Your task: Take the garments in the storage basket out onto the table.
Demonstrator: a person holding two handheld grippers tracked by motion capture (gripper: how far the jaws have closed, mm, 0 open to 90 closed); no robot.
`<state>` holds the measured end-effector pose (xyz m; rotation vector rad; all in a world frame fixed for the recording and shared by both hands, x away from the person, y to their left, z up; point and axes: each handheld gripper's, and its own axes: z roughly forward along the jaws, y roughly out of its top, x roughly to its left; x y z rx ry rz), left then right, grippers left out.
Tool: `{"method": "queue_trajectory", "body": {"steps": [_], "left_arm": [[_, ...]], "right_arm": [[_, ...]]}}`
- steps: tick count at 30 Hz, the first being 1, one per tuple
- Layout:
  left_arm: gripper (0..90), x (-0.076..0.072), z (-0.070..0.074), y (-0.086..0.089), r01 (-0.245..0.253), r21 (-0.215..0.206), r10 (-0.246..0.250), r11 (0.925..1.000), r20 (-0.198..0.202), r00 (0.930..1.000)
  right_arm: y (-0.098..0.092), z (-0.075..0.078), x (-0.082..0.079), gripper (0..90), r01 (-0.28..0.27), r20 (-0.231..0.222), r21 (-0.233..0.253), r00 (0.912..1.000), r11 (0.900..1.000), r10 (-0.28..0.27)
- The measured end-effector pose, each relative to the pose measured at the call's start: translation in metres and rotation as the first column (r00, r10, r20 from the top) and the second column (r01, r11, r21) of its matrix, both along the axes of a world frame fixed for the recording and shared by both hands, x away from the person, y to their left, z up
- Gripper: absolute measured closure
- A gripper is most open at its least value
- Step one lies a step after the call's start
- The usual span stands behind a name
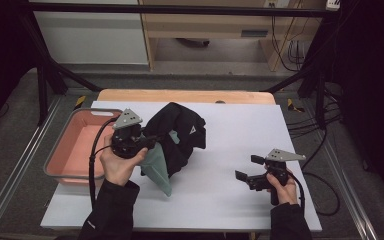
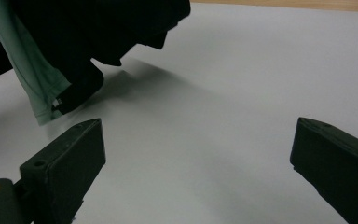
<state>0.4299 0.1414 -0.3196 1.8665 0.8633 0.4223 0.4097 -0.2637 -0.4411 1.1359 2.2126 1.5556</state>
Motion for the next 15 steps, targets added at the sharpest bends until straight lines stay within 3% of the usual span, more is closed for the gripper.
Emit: {"method": "queue_trajectory", "body": {"steps": [15], "left_arm": [[67.2,0.008,-0.037,-0.024,0.023,-0.010,-0.023,0.9997,-0.042,0.9989]], "right_arm": [[0.000,0.000,0.000,3.6,-0.001,0.001,0.002,1.0000,1.000,0.001]]}}
